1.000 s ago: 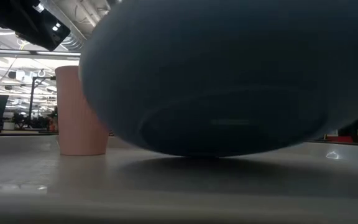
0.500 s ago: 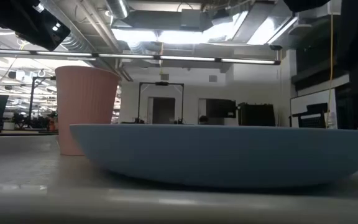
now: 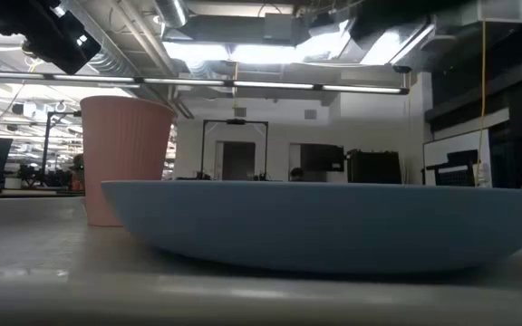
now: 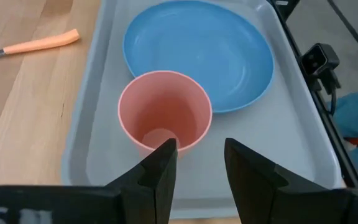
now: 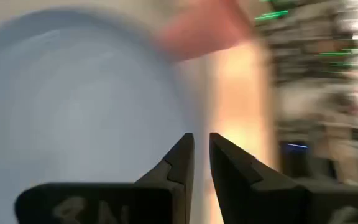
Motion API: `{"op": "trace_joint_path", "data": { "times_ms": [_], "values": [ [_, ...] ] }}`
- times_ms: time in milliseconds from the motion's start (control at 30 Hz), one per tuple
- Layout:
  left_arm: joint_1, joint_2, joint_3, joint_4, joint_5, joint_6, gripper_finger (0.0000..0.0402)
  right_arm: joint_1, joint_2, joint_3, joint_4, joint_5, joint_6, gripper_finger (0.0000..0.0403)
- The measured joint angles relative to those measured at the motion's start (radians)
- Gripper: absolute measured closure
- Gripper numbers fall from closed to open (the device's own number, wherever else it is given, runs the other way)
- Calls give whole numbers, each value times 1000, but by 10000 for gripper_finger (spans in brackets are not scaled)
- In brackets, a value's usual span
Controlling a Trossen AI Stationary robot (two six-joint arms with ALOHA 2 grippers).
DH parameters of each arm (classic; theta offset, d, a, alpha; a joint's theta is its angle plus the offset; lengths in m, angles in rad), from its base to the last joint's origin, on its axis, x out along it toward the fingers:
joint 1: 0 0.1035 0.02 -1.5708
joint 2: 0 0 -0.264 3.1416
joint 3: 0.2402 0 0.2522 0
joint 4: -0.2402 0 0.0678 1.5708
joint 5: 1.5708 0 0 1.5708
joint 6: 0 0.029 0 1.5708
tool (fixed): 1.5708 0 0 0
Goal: Pick and place plate/cup/fork/spoon on tray
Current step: Put the orange fork on the gray tray on the right of the blue plate
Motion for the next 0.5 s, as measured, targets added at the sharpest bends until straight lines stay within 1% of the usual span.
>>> {"op": "trace_joint_path", "data": {
  "times_ms": [67,133,167,200,233,267,300,333,367,433,467,500],
  "values": [
    [0,0,0,0,0,-3,273,-32,0,0,22,217,79,347],
    [0,0,0,9,0,-4,273,-91,-1,0,37,419,202,347],
    [0,0,0,17,0,-4,273,-128,-2,2,37,483,256,347],
    [0,0,0,24,0,-7,273,-170,-2,9,34,498,293,347],
    [0,0,0,30,0,-20,273,-220,-2,17,32,476,314,347],
    [0,0,0,29,0,-36,273,-272,-2,27,33,407,328,347],
    [0,0,0,28,2,-54,273,-328,-2,38,41,301,335,347],
    [0,0,0,28,8,-69,273,-389,-2,45,50,156,336,347],
    [0,0,0,28,11,-80,273,-451,-2,48,57,-20,336,347],
    [0,0,0,28,15,-97,273,-568,0,45,78,-404,342,347],
    [0,0,0,28,15,-98,273,-624,1,41,83,-564,352,347],
    [0,0,0,27,15,-98,273,-670,1,38,85,-689,379,347]
  ]
}}
